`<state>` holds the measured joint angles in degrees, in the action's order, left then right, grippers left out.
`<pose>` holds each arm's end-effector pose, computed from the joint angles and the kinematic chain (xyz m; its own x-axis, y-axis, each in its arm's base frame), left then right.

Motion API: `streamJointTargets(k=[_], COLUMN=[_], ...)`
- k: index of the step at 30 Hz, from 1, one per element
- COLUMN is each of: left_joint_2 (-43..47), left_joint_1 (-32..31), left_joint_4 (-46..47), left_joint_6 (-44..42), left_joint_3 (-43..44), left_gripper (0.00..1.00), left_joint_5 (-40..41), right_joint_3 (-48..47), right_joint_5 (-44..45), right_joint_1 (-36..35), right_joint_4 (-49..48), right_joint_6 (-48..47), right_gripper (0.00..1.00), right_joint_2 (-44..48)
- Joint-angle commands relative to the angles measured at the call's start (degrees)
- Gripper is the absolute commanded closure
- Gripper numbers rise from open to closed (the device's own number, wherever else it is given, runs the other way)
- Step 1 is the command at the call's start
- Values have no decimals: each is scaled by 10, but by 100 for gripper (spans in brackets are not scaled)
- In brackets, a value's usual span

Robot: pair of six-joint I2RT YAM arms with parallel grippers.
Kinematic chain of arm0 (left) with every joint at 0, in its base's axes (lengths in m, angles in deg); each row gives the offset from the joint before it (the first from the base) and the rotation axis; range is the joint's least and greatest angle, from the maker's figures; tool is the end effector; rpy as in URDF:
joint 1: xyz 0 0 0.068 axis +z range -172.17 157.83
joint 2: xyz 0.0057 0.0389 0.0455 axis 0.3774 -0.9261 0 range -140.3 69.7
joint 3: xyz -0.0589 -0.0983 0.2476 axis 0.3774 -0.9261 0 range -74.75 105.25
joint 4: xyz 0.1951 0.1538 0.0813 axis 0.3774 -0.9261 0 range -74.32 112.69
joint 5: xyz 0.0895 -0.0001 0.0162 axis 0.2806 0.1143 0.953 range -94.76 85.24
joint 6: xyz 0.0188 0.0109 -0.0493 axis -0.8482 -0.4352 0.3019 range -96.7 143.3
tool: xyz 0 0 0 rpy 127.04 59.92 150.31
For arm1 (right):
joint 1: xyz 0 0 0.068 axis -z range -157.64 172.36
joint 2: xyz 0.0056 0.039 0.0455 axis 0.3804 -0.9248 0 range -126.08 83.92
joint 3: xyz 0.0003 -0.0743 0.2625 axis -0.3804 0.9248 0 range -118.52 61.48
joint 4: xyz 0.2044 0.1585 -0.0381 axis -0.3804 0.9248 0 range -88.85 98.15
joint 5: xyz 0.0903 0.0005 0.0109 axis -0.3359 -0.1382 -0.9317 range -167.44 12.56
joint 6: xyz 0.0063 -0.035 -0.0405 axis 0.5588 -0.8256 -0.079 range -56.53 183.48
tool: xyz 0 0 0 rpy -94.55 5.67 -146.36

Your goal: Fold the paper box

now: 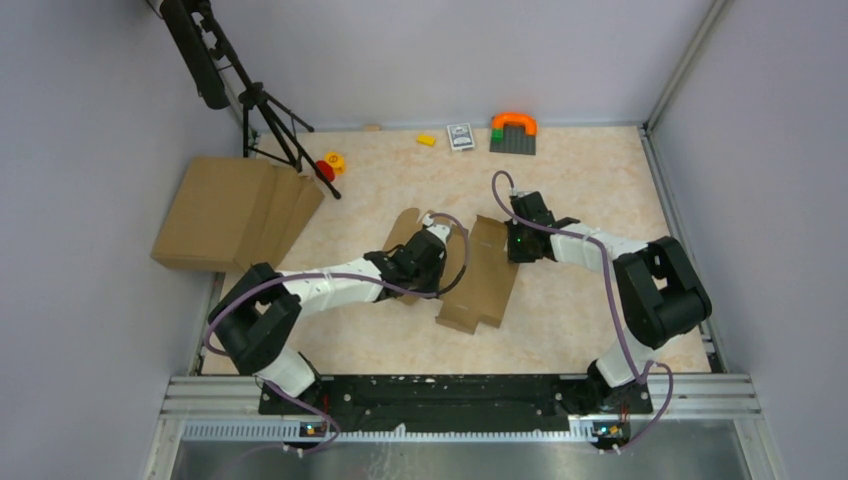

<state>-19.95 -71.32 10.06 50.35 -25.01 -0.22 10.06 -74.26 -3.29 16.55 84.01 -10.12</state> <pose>0.2058 -0.2336 0.1795 -0.7910 0.2217 -0.5703 0.4074 0.8862 -0.2207 0.2871 0.1357 0.1622 -0.8585 -0.0238 -0.5123 -0.1118 0.9836 0.1416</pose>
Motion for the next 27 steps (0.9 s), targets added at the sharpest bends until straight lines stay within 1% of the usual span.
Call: streamJointTargets(k=[1,3,6,11,14,17,20,23,25,27], left_joint_2=[-6,-8,-34,-94,-91,-84,-86,-90,-102,-113], left_joint_1=[1,2,5,5,4,4,4,3,5,7], left_joint_4=[34,48,58,23,22,23,23,21,11,8], left_joint_6=[-4,-7,-10,-5,5,7,1,-10,-23,-30], left_joint_3=[-1,-3,4,26,6,-12,-11,-4,11,22], left_gripper=[100,100,100,100,100,100,100,100,100,100], left_joint_5=[18,25,17,-5,-17,-12,-15,-22,-32,-38], right_joint_3=[15,15,16,19,15,-1,-22,-37,-33,-14], right_joint_5=[-18,-19,-22,-14,-12,-13,-14,-28,-27,-20], right_joint_1=[-7,-7,-7,-7,-7,-7,-7,-15,-38,-79], right_joint_4=[34,32,31,36,39,54,79,111,130,150], right_joint_6=[-10,-10,-10,-9,-8,-12,-18,-26,-27,-22], right_gripper=[100,100,100,100,100,100,99,93,90,89], right_joint_2=[-15,-16,-17,-14,-9,5,49,100,140,185])
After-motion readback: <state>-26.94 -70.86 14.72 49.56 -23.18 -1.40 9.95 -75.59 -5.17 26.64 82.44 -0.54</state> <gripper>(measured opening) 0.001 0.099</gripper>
